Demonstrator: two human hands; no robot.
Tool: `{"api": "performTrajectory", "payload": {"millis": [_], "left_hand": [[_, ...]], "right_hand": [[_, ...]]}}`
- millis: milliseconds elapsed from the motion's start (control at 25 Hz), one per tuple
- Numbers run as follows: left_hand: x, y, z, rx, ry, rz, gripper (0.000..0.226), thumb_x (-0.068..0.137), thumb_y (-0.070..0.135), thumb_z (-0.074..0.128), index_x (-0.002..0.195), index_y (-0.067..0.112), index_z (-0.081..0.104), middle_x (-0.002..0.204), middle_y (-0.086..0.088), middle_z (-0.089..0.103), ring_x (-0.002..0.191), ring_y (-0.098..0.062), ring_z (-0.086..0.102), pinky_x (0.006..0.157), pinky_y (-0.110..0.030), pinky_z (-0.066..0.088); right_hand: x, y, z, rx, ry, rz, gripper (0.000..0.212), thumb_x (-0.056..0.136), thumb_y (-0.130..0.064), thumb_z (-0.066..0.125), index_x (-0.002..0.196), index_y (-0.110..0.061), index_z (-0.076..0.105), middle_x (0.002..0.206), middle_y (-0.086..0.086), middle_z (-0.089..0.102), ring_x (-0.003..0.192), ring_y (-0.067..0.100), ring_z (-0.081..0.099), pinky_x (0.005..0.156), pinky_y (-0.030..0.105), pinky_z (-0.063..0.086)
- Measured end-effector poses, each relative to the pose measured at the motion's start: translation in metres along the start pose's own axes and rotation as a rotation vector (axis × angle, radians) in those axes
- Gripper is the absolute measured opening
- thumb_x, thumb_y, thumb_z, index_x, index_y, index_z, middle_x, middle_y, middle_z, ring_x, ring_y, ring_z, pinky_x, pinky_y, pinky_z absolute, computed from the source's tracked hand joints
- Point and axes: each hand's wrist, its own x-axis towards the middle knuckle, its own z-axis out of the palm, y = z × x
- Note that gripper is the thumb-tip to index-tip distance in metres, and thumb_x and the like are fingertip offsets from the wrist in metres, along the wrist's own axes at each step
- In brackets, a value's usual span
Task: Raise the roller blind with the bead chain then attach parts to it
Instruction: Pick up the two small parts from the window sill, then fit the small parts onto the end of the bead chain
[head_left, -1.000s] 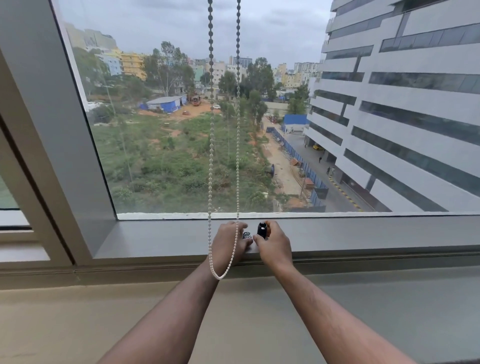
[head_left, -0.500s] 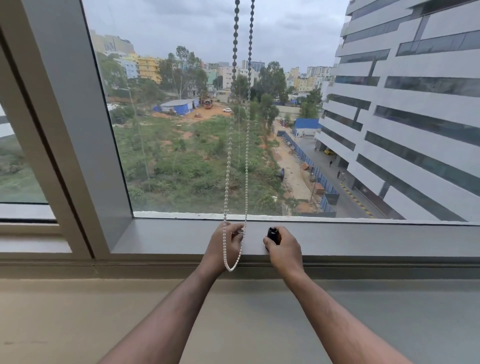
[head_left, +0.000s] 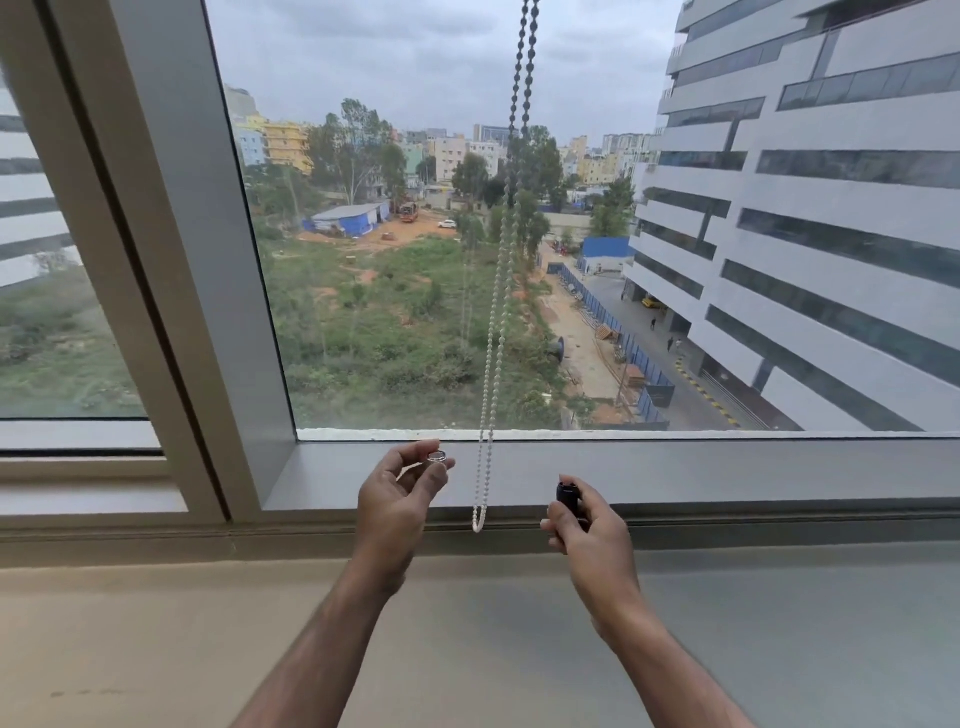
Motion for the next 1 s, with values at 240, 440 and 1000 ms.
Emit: {"api": "performTrajectory", "payload": {"millis": [240, 440, 1000], "left_hand": [[-0.018, 0.033, 0.003, -0.221, -0.105, 0.062, 0.034, 0.078, 0.021, 0.085, 0.110, 0.016, 0.076, 0.103, -0.006, 0.078, 0.098, -0.014, 0.071, 0.091, -0.026, 0.057], [-0.028, 0.054, 0.020, -0.186, -0.274, 0.096, 0.024, 0.087, 0.024, 0.079, 0.111, 0.020, 0.076, 0.111, -0.011, 0.078, 0.106, -0.018, 0.071, 0.094, -0.028, 0.054], [-0.065, 0.046, 0.043, 0.025, -0.519, 0.124, 0.024, 0.097, 0.009, 0.063, 0.120, 0.009, 0.067, 0.109, -0.012, 0.077, 0.074, -0.010, 0.060, 0.070, -0.022, 0.050]], "right_hand": [[-0.024, 0.002, 0.014, 0.046, -0.001, 0.027, 0.035, 0.100, -0.014, 0.064, 0.128, -0.035, 0.063, 0.105, 0.000, 0.073, 0.081, 0.007, 0.074, 0.069, 0.024, 0.060], [-0.031, -0.001, 0.018, 0.065, 0.007, 0.021, 0.035, 0.100, -0.013, 0.065, 0.129, -0.033, 0.065, 0.107, 0.003, 0.073, 0.082, 0.009, 0.074, 0.070, 0.024, 0.060], [-0.059, -0.013, 0.001, 0.071, 0.048, -0.032, 0.036, 0.098, -0.015, 0.069, 0.127, -0.036, 0.065, 0.103, 0.001, 0.076, 0.081, 0.009, 0.073, 0.069, 0.023, 0.057]]}}
